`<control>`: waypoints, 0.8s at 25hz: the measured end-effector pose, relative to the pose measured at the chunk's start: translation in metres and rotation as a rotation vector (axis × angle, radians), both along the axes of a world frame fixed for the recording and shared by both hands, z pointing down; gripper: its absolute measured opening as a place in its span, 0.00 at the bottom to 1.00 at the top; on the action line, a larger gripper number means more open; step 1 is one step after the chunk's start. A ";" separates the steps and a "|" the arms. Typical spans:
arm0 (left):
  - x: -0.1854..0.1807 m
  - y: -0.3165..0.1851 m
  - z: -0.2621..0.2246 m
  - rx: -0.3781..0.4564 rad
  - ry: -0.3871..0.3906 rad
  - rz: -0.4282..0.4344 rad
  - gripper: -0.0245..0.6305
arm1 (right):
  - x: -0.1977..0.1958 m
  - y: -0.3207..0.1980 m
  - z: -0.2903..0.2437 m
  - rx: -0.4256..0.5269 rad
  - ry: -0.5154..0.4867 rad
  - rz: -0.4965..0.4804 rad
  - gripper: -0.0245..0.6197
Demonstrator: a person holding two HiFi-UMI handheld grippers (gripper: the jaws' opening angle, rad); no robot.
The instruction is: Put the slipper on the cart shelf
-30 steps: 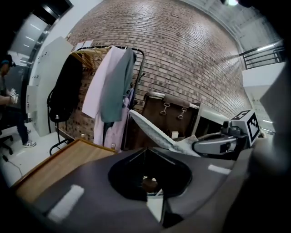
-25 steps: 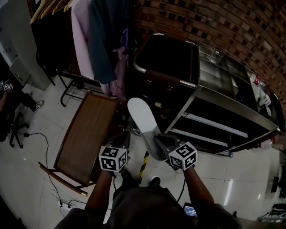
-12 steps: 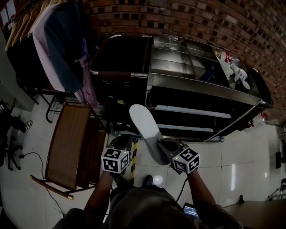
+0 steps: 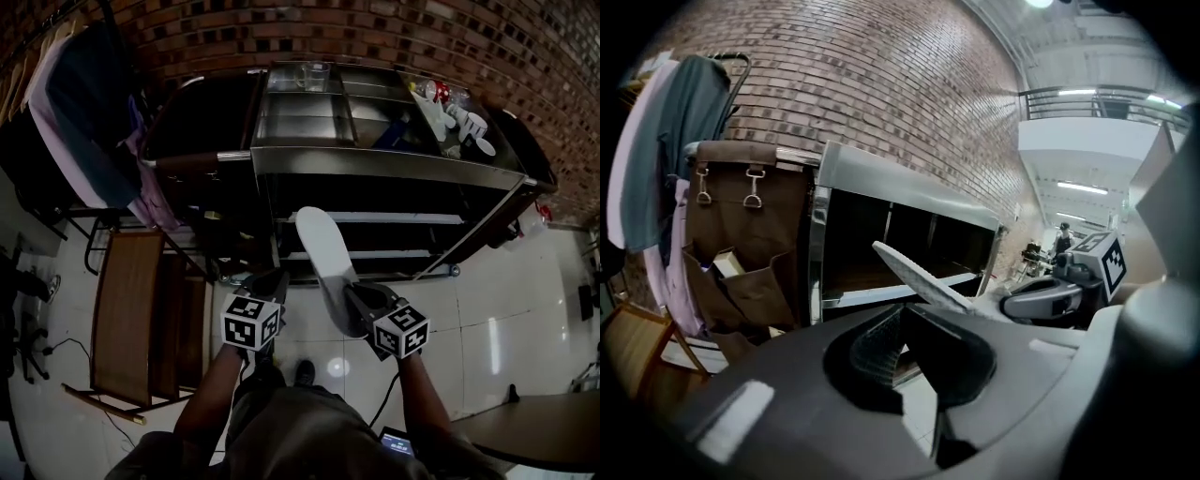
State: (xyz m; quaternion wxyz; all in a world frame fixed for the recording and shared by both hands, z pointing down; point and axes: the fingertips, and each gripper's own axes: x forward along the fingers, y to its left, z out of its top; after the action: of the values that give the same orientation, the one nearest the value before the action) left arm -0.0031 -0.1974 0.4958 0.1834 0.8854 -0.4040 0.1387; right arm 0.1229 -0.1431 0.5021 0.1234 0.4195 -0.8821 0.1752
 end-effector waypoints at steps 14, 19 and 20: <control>0.092 -0.056 0.009 -0.013 0.022 0.242 0.05 | 0.098 -0.040 0.006 -0.034 0.059 0.306 0.05; 0.112 -0.081 0.009 -0.011 0.043 0.297 0.05 | 0.121 -0.062 0.007 -0.051 0.098 0.387 0.05; 0.115 -0.085 0.010 -0.012 0.042 0.303 0.05 | 0.125 -0.067 0.008 -0.052 0.104 0.401 0.05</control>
State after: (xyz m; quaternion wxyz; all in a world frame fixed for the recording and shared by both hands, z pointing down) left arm 0.1123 -0.2828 0.5055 0.1742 0.9377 -0.2611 0.1489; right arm 0.2477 -0.2098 0.5097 0.1422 0.5919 -0.7684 0.1972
